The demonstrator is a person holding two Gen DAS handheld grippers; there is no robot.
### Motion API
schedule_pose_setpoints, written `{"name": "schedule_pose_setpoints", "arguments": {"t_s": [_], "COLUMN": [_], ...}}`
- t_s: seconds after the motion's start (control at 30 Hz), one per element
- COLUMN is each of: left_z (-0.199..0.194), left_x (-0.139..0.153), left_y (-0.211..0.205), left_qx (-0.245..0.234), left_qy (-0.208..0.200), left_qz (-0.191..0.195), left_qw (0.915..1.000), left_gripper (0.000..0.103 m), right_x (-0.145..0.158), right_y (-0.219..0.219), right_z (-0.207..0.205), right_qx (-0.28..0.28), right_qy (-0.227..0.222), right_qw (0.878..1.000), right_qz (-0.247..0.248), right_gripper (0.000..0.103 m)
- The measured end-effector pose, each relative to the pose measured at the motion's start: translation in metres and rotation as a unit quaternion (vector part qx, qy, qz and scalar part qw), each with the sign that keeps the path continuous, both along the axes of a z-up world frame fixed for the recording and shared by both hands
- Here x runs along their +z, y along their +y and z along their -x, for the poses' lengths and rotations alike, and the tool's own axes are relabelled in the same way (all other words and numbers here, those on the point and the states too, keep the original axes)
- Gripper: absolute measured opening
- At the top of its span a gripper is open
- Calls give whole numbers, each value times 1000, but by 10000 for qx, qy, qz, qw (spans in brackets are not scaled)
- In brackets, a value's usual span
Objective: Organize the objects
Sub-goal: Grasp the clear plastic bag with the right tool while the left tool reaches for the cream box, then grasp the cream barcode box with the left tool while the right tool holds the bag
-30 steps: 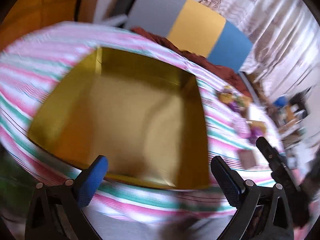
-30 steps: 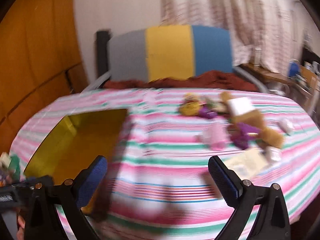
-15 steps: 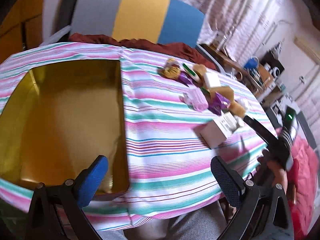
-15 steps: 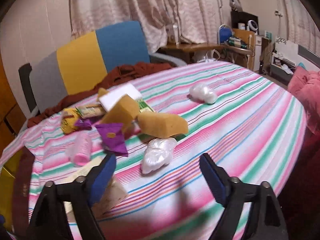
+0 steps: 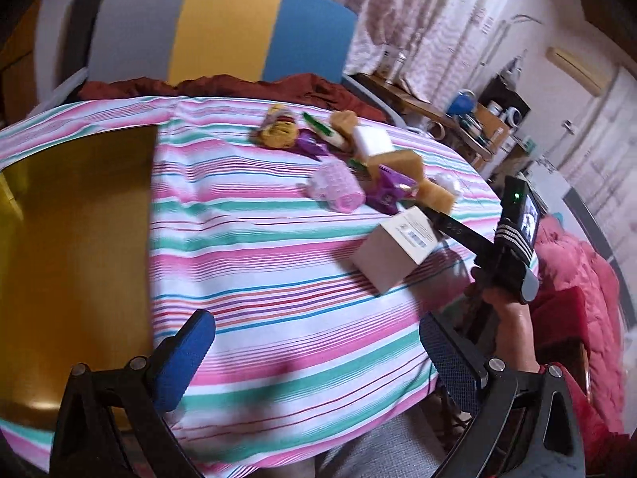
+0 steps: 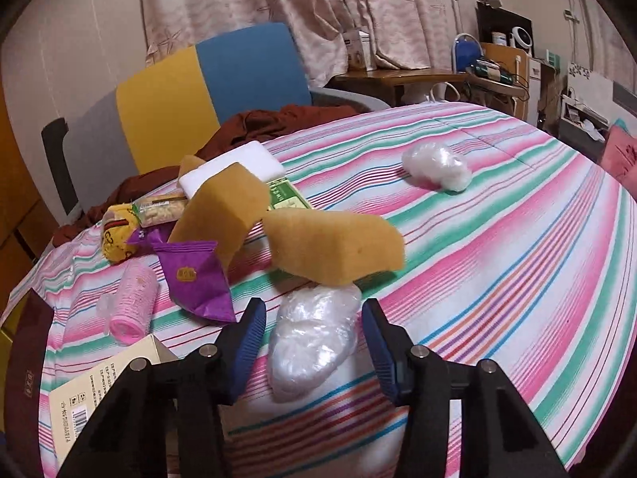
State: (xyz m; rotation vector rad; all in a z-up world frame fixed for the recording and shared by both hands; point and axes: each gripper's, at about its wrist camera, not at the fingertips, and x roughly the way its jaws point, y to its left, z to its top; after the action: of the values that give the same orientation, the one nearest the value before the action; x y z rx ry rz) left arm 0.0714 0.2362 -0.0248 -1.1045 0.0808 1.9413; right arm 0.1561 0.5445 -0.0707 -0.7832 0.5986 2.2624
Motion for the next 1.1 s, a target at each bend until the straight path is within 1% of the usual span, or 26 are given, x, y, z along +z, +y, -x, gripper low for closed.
{"name": "schedule_pose_setpoints", "arguments": {"t_s": [0.03, 0.07, 0.17, 0.2, 0.27, 0.37, 0.4, 0.47, 0.57, 0.6, 0.7, 0.73, 0.8, 0.87, 0.9, 0.97, 1.0, 1.07, 1.1], "left_z": [-1, -2, -8, -10, -10, -2, 1, 1, -2, -4, -4, -4, -4, -6, -7, -8, -7, -7, -7], "left_x": [0, 0, 4, 7, 9, 6, 5, 2, -2, -5, -12, -15, -22, -27, -28, -33, -36, -42, -46], "left_y": [6, 12, 27, 34, 45, 65, 75, 91, 114, 123, 138, 142, 148, 150, 152, 154, 156, 157, 157], "left_qx": [-164, -276, -506, -572, -633, -686, -771, -917, -1222, -1347, -1536, -1570, -1579, -1630, -1632, -1675, -1670, -1669, -1693], "left_qy": [21, 60, 362, 538, 696, 682, 640, 699, 944, 1073, 1261, 1296, 1445, 1583, 1621, 1566, 1539, 1476, 1378], "left_qz": [-50, -57, -76, -80, -25, -11, -44, 9, 114, 151, 268, 294, 468, 462, 484, 461, 503, 540, 549], "left_qw": [9999, 9996, 9980, 9969, 9956, 9953, 9950, 9933, 9879, 9849, 9797, 9786, 9757, 9727, 9720, 9723, 9726, 9734, 9743], "left_gripper": [103, 103, 103, 103, 103, 103, 103, 103, 103, 103, 103, 103, 103, 102, 101, 92, 90, 81, 77], "right_x": [-1, -1, -2, -2, -3, -6, -7, -7, -9, -10, -12, -12, -13, -13, -13, -13, -13, -14, -14], "right_y": [0, 0, -1, -2, -3, -2, -2, -3, -3, -2, 0, -1, -2, -2, -2, -3, -3, -3, -3], "right_z": [-2, -4, -12, -15, -25, -33, -34, -33, -31, -31, -31, -31, -30, -31, -30, -30, -30, -30, -30], "right_qx": [-11, -20, -139, -151, -311, -467, -465, -460, -449, -454, -445, -446, -450, -452, -452, -453, -453, -457, -459], "right_qy": [55, 90, 186, 243, 382, 500, 531, 526, 490, 492, 507, 488, 458, 456, 459, 453, 443, 417, 410], "right_qw": [10000, 9999, 9997, 9996, 9988, 9976, 9975, 9976, 9978, 9977, 9977, 9978, 9979, 9979, 9979, 9979, 9980, 9981, 9981], "right_qz": [35, 58, -20, -12, -38, 31, 39, 4, 7, 55, 119, 99, 65, 56, 61, 51, 43, 24, 17], "right_gripper": [39, 38, 36, 36, 36, 36, 36, 36, 37, 37, 37, 37, 37, 37, 37, 37, 37, 37, 37]}}
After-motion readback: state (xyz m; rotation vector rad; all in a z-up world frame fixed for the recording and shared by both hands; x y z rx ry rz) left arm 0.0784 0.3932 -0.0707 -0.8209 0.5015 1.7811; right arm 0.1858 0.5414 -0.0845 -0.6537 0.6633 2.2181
